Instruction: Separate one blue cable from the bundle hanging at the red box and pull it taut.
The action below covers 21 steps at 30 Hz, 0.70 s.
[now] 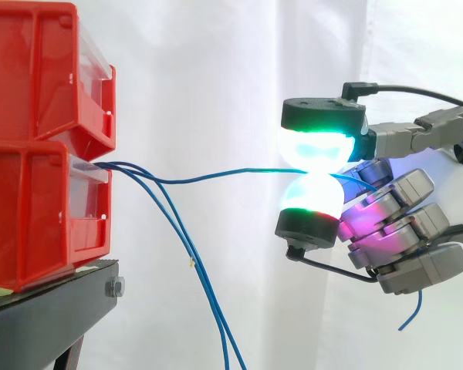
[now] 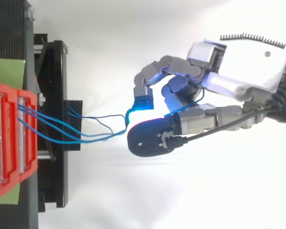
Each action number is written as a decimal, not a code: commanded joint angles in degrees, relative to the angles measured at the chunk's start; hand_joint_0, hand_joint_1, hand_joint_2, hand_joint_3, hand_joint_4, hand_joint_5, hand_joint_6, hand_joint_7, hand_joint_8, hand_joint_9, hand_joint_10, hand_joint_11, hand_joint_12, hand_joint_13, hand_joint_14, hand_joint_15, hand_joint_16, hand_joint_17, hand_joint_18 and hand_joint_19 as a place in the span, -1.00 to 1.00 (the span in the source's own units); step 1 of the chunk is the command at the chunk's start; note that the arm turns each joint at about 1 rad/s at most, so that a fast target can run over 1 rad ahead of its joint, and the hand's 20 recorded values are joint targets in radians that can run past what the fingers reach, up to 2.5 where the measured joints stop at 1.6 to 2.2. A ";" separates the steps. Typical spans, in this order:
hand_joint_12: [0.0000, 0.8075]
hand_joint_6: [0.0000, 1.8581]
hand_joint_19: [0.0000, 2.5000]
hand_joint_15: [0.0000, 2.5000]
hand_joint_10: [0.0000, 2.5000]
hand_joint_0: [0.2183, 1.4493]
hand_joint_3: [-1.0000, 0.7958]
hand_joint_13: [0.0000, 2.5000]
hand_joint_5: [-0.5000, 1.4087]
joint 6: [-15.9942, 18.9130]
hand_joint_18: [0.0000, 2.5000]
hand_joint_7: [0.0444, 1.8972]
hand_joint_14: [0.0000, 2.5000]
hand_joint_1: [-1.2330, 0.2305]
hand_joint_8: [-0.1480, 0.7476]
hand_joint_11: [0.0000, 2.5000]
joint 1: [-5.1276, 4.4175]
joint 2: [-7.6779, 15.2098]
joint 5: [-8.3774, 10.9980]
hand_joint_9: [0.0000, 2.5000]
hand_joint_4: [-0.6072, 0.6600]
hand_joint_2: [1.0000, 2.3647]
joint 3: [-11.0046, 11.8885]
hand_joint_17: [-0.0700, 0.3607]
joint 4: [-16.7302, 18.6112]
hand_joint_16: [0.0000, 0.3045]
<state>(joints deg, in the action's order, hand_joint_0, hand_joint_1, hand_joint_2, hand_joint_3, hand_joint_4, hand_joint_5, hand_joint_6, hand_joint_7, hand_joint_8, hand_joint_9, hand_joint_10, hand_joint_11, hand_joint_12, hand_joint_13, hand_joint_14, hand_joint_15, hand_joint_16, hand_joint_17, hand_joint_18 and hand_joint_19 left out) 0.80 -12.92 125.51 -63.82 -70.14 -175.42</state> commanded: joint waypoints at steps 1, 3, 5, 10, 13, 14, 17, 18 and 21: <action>-0.05 0.02 0.35 0.07 1.00 -0.24 -0.05 -0.39 -0.67 -0.01 0.02 0.27 1.00 -0.28 0.12 -0.01 0.00 0.00 0.01 -0.39 0.12 -0.97 0.00 -0.24 -0.01 -0.73; -0.04 0.02 0.36 0.07 1.00 -0.24 -0.05 -0.39 -0.67 -0.01 0.02 0.27 1.00 -0.28 0.12 -0.02 0.00 0.00 0.01 -0.39 0.12 -0.97 0.00 -0.26 -0.01 -0.74; -0.05 0.02 0.36 0.07 1.00 -0.24 -0.05 -0.39 -0.67 -0.01 0.02 0.27 1.00 -0.28 0.12 -0.02 0.00 0.00 -0.07 -0.38 0.12 -0.97 0.09 -0.25 -0.01 -0.73; -0.05 0.02 0.35 0.08 1.00 -0.24 -0.05 -0.39 -0.67 -0.01 0.02 0.27 1.00 -0.28 0.12 -0.01 0.00 0.00 -0.07 -0.39 0.12 -0.97 0.00 -0.25 -0.01 -0.73; -0.05 0.02 0.36 0.08 1.00 -0.24 -0.05 -0.39 -0.67 -0.01 0.02 0.26 1.00 -0.28 0.12 -0.01 0.00 0.00 0.01 -0.39 0.11 -0.97 0.00 -0.25 -0.01 -0.73; -0.05 0.02 0.35 0.10 1.00 -0.24 -0.05 -0.39 -0.67 -0.01 0.02 0.27 1.00 -0.28 0.12 -0.01 0.00 0.00 -0.07 -0.39 0.12 -0.97 0.00 -0.24 -0.01 -0.73; -0.05 0.02 0.35 0.07 1.00 -0.24 -0.05 -0.39 -0.67 -0.01 0.02 0.27 1.00 -0.28 0.12 -0.01 0.00 0.00 0.01 -0.39 0.12 -0.97 0.00 -0.26 -0.01 -0.74; -0.05 0.02 0.35 0.07 1.00 -0.24 -0.05 -0.39 -0.67 -0.01 0.02 0.27 1.00 -0.28 0.11 -0.02 0.00 0.00 0.01 -0.39 0.11 -0.97 0.00 -0.25 -0.01 -0.73; -0.05 0.02 0.35 0.10 1.00 -0.24 -0.05 -0.39 -0.67 -0.01 0.02 0.27 1.00 -0.28 0.12 -0.01 0.00 0.00 0.01 -0.39 0.12 -0.97 0.00 -0.25 0.08 -0.73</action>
<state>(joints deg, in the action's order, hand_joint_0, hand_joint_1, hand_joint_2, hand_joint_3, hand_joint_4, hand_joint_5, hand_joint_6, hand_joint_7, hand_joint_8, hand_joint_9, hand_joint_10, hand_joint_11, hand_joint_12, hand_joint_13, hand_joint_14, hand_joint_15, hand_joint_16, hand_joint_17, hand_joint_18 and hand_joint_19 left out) 0.79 -12.92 125.51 -63.81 -70.13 -175.42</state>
